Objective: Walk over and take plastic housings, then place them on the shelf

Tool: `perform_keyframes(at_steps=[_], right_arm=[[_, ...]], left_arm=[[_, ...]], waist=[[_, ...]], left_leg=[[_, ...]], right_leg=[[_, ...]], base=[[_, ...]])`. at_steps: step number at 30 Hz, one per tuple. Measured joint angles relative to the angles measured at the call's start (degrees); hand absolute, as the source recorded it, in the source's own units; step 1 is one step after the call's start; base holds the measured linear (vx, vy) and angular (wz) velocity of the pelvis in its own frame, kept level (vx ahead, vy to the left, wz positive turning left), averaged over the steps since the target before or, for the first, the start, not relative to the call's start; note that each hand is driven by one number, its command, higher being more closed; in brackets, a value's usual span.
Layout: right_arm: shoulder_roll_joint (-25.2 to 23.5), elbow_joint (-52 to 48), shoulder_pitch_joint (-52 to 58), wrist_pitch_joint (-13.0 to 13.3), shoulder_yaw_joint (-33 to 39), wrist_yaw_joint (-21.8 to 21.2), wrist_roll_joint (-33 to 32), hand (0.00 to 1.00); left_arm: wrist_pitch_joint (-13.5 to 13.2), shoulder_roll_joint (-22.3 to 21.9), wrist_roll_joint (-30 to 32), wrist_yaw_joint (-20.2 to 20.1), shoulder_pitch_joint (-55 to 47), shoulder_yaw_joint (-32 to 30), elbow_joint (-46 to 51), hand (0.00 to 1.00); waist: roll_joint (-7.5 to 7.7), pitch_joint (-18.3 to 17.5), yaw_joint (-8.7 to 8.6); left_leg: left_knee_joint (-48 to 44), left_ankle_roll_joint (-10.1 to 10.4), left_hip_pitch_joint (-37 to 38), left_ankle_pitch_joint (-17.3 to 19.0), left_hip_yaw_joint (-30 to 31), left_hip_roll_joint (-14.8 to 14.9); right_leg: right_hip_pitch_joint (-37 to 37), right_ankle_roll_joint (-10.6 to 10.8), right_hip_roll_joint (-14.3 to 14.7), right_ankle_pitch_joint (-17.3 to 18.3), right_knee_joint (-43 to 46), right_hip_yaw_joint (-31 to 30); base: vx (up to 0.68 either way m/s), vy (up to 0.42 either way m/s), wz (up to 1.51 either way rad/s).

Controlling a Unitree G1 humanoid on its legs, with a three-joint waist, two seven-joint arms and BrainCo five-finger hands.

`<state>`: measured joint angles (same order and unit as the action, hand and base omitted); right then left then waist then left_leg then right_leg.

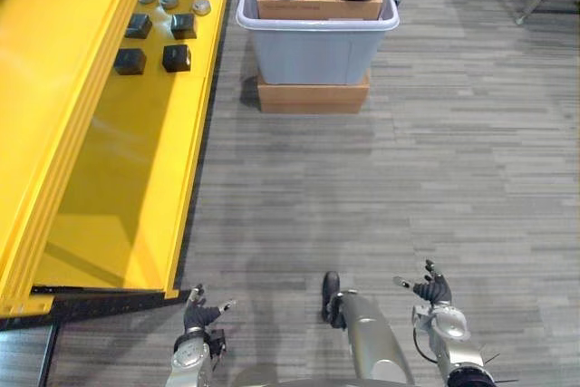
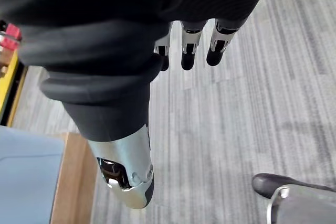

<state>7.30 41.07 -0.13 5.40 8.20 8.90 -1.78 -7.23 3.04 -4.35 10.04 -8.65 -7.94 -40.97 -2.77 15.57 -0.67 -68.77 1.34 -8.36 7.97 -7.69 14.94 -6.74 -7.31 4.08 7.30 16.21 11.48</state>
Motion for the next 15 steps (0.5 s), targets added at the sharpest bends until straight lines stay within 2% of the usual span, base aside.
perform_keyframes(at_steps=[1,2,3,4,5,6,7,8,9,10,11,12,13,14,15], right_arm=[[-0.42,-0.13,0.09,0.34,0.09,0.15,-0.18,0.0],[-0.75,-1.24,0.43,0.66,0.22,0.4,-0.49,0.0],[-0.77,-1.44,0.47,0.82,0.23,0.54,-0.54,0.0],[-0.65,-1.27,0.01,0.77,0.3,0.8,-0.82,0.0],[-0.64,-0.82,-0.78,0.76,0.46,0.94,-1.12,0.0],[-0.63,-0.39,-0.79,0.75,0.6,0.94,-1.16,0.0],[-0.66,0.56,-0.68,0.7,1.35,0.94,-1.23,0.0],[-0.62,1.2,0.04,0.69,2.74,1.0,-1.72,0.0],[-0.54,2.91,0.1,0.6,2.79,1.0,-2.15,0.0],[-0.73,3.37,0.09,0.36,2.62,0.99,-2.16,0.0],[-1.24,3.42,0.4,0.31,2.58,0.97,-2.15,0.0],[-1.38,3.59,0.74,0.35,2.65,0.91,-2.13,0.0],[-1.48,4.87,0.69,0.33,2.82,0.8,-2.1,0.0],[-1.54,5.37,0.77,0.3,3.02,0.77,-2.1,0.0],[-1.86,5.37,1.42,0.28,3.15,0.77,-2.08,0.0]], left_arm=[[0.0,-0.3,0.0,-0.01,-0.01,0.0,0.1,0.0],[-0.06,-0.89,-0.01,0.0,-0.13,-0.02,0.84,0.0],[-0.14,-1.06,-0.01,0.0,-0.1,-0.02,1.13,0.0],[-0.18,-1.32,0.0,0.0,-0.12,-0.01,1.15,0.0],[-0.14,-1.38,0.0,-0.01,-0.28,0.01,1.11,0.0],[-0.1,-1.42,0.0,-0.01,-0.2,-0.03,1.03,0.0],[-0.03,-1.84,0.0,0.01,-0.18,-0.02,1.02,0.0],[-0.04,-2.5,0.04,0.0,-0.57,0.08,0.96,0.0],[-0.06,-2.47,0.03,0.03,-0.84,-0.56,0.82,0.0],[-0.02,-2.3,0.07,0.04,-0.93,-0.75,0.55,0.0],[0.0,-2.05,0.08,0.01,-0.9,-1.25,0.4,0.0],[0.04,-2.12,0.15,-0.03,-0.89,-1.33,0.39,0.0],[0.05,-2.09,0.12,0.02,-0.93,-1.49,0.34,0.0],[0.05,-1.98,0.14,0.0,-0.96,-1.41,-0.02,0.0],[0.46,-1.68,0.15,-0.01,-0.96,-0.89,-0.49,0.0]], waist=[[0.81,-0.04,0.43],[0.98,0.02,1.44],[1.35,0.21,1.53],[1.18,0.36,1.83],[0.79,0.51,1.94],[0.89,0.64,2.16],[1.03,0.66,2.81],[0.26,0.21,4.01],[0.03,-0.32,5.18],[0.61,-0.7,5.01],[1.84,-1.37,4.71],[2.64,-2.23,4.67],[3.58,-2.4,4.84],[3.82,-2.39,4.74],[4.01,-2.42,4.26]], left_leg=[[-0.26,-0.79,-2.85,0.82,-1.81,-0.16],[2.28,-0.9,-7.2,2.18,-3.58,-1.02],[5.04,-0.44,-9.27,2.85,-3.66,-2.1],[13.23,-0.34,-13.09,4.21,-3.41,-4.23],[23.31,-0.21,-15.51,4.08,-3.36,-6.47],[29.41,0.1,-16.04,3.73,-3.22,-8.15],[40.01,1.61,-15.82,1.98,-3.17,-10.26],[51.82,1.93,-15.06,-1.2,-2.53,-11.47],[51.43,0.09,-15.48,-7.42,-0.78,-12.72],[49.84,-1.54,-15.84,-8.84,-0.17,-13.2],[47.47,-2.9,-16.38,-7.75,-0.67,-14.01],[45.53,-4.03,-16.0,-4.79,-1.94,-14.35],[44.75,-4.91,-13.26,-2.56,-3.72,-14.97],[44.5,-5.41,-11.36,-1.05,-3.93,-15.54],[44.18,-6.11,-7.28,1.51,-3.96,-16.45]], right_leg=[[3.41,-0.01,-0.33,0.01,-2.4,-1.06],[7.75,-0.09,-0.6,0.44,-6.1,-1.8],[9.61,0.68,-1.02,1.09,-7.81,-2.15],[12.38,1.61,-1.38,2.15,-10.22,-2.49],[14.83,2.11,-1.85,3.35,-11.72,-2.95],[16.04,2.66,-2.28,4.05,-12.15,-3.45],[17.73,2.91,-2.81,4.56,-12.99,-3.92],[20.1,3.6,-2.82,5.8,-14.64,-5.23],[22.08,5.12,-3.31,8.5,-14.53,-7.32],[22.43,5.36,-3.92,9.45,-13.82,-7.97],[22.16,5.28,-5.38,10.4,-11.25,-8.68],[19.18,5.74,-6.79,10.73,-4.12,-10.4],[16.1,9.53,-8.05,10.2,6.82,-11.91],[14.5,11.99,-8.73,8.86,13.03,-12.41],[10.57,18.23,-9.98,4.62,26.68,-13.51]], base=[[0.58,-0.112,-0.18],[0.57,-0.094,-0.18],[0.55,-0.042,-0.16],[0.53,0.022,-0.14],[0.53,0.046,-0.17],[0.55,0.086,-0.2],[0.55,0.114,-0.41],[0.68,0.189,-0.74],[0.58,0.202,-0.71],[0.5,0.194,-0.47],[0.67,0.223,-0.23],[0.8,0.261,-0.38],[0.78,0.262,-0.39],[0.62,0.219,-0.24],[0.58,0.19,-0.03]])
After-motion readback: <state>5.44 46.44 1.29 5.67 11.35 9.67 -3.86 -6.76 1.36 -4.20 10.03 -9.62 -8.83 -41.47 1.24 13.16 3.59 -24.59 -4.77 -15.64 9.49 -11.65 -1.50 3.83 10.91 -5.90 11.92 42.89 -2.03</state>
